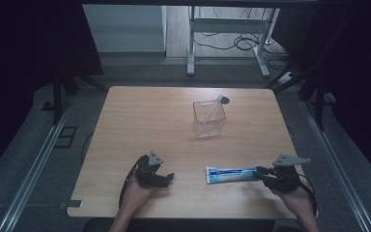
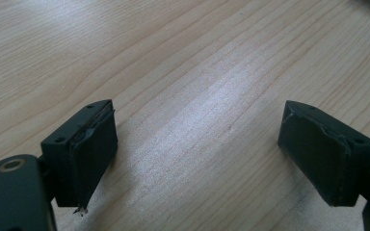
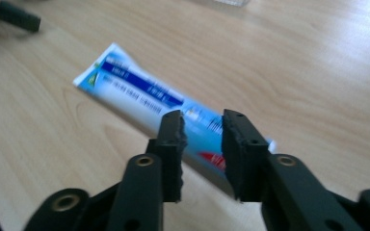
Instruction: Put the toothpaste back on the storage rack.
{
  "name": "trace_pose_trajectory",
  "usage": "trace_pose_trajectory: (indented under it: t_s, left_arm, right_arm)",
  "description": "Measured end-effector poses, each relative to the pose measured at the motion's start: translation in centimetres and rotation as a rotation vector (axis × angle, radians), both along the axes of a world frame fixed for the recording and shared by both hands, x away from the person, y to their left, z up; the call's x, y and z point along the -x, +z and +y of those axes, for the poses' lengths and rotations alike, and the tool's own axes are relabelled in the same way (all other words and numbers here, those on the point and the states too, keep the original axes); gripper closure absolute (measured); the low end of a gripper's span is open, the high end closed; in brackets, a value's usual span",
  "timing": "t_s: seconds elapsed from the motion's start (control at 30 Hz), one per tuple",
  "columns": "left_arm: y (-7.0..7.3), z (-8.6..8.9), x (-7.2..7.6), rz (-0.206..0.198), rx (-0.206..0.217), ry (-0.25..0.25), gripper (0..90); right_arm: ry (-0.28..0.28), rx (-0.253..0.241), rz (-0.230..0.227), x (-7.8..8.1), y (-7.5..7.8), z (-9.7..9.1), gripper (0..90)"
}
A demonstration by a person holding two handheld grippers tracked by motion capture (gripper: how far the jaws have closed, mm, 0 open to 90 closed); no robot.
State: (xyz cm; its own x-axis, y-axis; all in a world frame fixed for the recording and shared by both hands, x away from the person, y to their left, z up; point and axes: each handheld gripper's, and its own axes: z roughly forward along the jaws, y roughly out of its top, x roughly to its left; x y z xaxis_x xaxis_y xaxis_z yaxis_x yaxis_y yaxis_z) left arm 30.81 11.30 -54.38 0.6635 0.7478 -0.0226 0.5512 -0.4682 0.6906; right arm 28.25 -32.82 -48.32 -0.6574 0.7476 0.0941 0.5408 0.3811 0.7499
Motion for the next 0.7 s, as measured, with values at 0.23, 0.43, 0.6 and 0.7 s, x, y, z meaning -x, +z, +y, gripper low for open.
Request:
trace_pose_trajectory:
  t_s: [0.23,0.43,0.6,0.7]
  left_arm:
    - [0.0,0.0,0.0,0.002,0.001,0.002,13.8]
    - [0.0,0.0,0.0,0.002,0.002,0.004,13.8]
    - [0.0,0.0,0.0,0.002,0.002,0.003,13.8]
    - [0.0,0.0,0.0,0.002,0.002,0.003,13.8]
  right_arm:
    - [-0.06,0.016,0.029,-2.9,0.5,-0.5,69.8]
    - [-0.08,0.095,0.036,-4.9,-0.1,-0.3,66.3]
    - [-0.059,0.137,0.074,-5.9,-1.0,0.0,63.8]
    - [-0.037,0.16,0.103,-6.4,-1.8,-0.1,65.2]
